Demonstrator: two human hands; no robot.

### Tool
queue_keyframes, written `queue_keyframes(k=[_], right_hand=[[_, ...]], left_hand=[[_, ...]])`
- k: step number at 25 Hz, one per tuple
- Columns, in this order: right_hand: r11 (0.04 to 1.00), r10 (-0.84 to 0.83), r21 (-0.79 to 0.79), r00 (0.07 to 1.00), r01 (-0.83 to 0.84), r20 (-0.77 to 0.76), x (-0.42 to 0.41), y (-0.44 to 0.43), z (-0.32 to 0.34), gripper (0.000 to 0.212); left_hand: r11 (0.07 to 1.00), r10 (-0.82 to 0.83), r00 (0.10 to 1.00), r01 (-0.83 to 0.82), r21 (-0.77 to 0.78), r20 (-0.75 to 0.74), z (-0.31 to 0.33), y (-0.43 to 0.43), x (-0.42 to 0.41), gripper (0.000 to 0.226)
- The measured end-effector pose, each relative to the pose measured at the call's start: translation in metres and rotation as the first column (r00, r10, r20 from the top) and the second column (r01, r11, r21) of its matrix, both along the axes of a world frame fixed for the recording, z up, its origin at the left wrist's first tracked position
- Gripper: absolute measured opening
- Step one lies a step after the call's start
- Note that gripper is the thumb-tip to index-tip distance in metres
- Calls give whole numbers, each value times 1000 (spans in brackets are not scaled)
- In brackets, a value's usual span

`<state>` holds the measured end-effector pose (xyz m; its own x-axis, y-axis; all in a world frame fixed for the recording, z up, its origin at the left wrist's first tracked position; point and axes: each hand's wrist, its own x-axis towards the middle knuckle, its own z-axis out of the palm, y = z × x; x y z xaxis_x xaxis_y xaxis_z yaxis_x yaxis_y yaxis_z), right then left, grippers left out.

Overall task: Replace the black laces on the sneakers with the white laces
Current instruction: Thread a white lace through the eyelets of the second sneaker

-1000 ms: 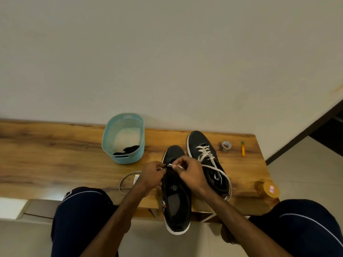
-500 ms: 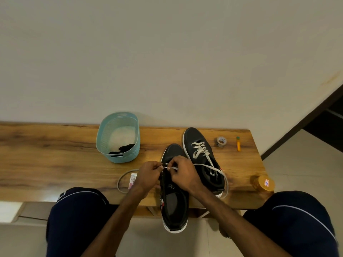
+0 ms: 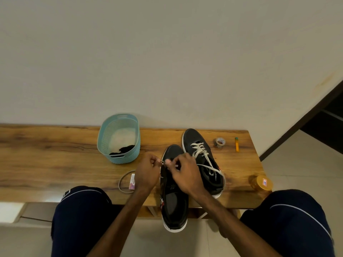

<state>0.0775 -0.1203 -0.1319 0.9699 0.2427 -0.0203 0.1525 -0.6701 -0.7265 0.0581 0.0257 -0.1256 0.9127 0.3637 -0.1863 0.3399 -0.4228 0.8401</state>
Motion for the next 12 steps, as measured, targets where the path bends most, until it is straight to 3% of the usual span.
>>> queue_keyframes(k=[2,3,4,5,6,7,8,9,10,11,12], right_hand=[[958,108,-257,991,-124,-75,-11,0,5,50],[945,134,-286,985,-160,-107,-14,1,3,48],[952,133,-261,984,-160,-118,-16,1,2,42],[966,120,-217,987,-142,-110,-17,0,1,36],[974,107,-192,990,-122,-87,-18,-1,-1,32],[973,99,-203,994,-107,-48,-20,-1,-2,30],[966,94,-242,996,-90,5,-23,-1,-3,29],[956,87,-287,994,-66,62,-26,-1,-4,29],[946,80,-322,991,-41,107,-30,-1,-4,29],[939,74,-344,989,-24,131,-32,-2,-4,29],[931,68,-364,990,-17,126,-33,-4,-4,29]], left_hand=[[968,129,988,-106,-227,88,13,6,3,14],[891,238,965,-172,-420,109,21,10,4,17],[754,348,932,-212,-621,105,31,15,5,19],[617,428,901,-229,-753,77,37,21,5,20],[546,473,879,-245,-801,53,39,25,4,20],[632,459,886,-271,-726,69,38,28,3,19],[834,345,931,-247,-493,118,34,29,1,15],[989,118,986,-107,-101,114,25,27,-1,12],[963,-128,992,126,236,-7,14,20,-6,15],[848,-272,945,324,419,-181,6,12,-9,19],[775,-325,903,425,469,-281,1,8,-10,20]])
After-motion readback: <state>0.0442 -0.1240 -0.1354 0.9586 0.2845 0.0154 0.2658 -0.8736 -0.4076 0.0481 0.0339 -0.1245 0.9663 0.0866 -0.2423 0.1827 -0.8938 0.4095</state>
